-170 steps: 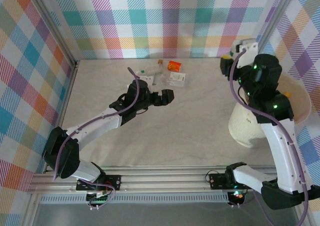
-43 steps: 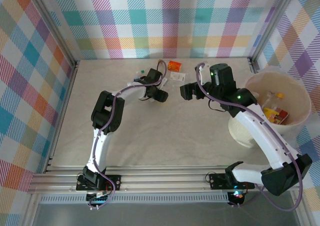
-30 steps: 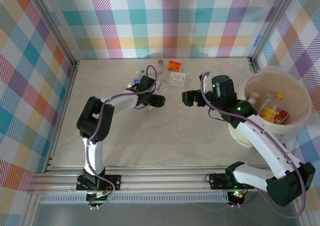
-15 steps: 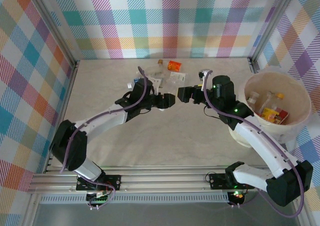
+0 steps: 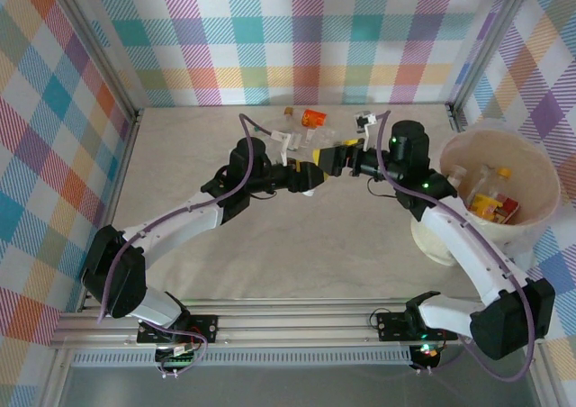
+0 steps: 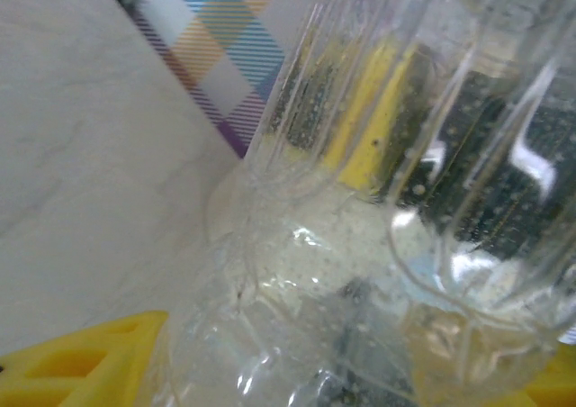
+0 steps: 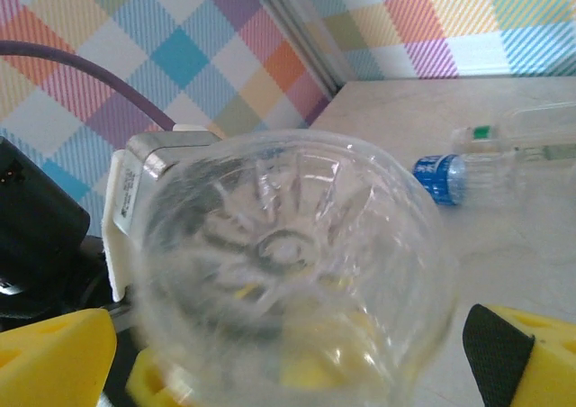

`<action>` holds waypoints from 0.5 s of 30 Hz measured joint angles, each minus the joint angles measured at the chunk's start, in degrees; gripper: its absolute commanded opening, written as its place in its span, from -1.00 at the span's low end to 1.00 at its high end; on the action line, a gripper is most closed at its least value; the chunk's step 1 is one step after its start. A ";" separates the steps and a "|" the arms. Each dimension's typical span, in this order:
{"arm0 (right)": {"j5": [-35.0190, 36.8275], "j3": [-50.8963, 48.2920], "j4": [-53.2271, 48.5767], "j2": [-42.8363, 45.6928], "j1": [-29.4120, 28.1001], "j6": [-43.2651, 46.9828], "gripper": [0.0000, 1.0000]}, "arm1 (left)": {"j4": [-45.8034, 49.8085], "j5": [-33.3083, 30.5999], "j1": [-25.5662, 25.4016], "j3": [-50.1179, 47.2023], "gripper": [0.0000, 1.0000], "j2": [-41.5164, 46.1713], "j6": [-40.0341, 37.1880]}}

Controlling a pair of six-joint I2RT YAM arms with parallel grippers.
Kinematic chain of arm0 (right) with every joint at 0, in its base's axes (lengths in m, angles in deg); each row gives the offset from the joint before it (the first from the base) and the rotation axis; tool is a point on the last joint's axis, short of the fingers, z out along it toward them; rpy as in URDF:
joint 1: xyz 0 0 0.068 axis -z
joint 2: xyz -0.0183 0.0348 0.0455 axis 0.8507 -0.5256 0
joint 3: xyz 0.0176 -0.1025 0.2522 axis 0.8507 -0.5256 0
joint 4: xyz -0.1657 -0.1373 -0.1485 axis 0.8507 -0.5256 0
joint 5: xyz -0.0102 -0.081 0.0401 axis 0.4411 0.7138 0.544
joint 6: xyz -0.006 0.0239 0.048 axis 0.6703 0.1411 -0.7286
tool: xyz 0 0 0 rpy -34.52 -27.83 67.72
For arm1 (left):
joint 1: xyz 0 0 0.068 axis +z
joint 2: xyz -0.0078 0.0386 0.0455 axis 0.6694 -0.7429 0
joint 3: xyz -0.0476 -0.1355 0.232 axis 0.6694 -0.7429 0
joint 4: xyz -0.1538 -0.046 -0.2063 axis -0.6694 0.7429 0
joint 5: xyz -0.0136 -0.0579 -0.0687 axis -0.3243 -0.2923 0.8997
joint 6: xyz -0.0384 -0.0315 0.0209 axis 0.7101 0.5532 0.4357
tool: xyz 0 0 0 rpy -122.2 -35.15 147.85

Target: Put the plastic bottles in the bin

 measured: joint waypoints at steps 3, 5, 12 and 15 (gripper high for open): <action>-0.52 0.20 1.18 -1.51 0.00 -2.01 1.00 | -2.49 1.97 -0.35 -0.02 -0.09 -0.07 0.90; -0.50 0.48 1.75 -2.01 0.13 -3.10 0.88 | -3.21 2.56 -0.39 -0.02 -0.09 -0.42 1.22; -1.99 0.76 2.23 -2.12 0.22 -6.38 0.29 | -4.26 2.62 -0.50 -0.02 -0.09 -1.86 2.01; -1.99 0.76 1.97 -2.12 0.22 -5.38 0.13 | -4.26 2.69 -0.50 0.00 -0.08 -1.92 2.21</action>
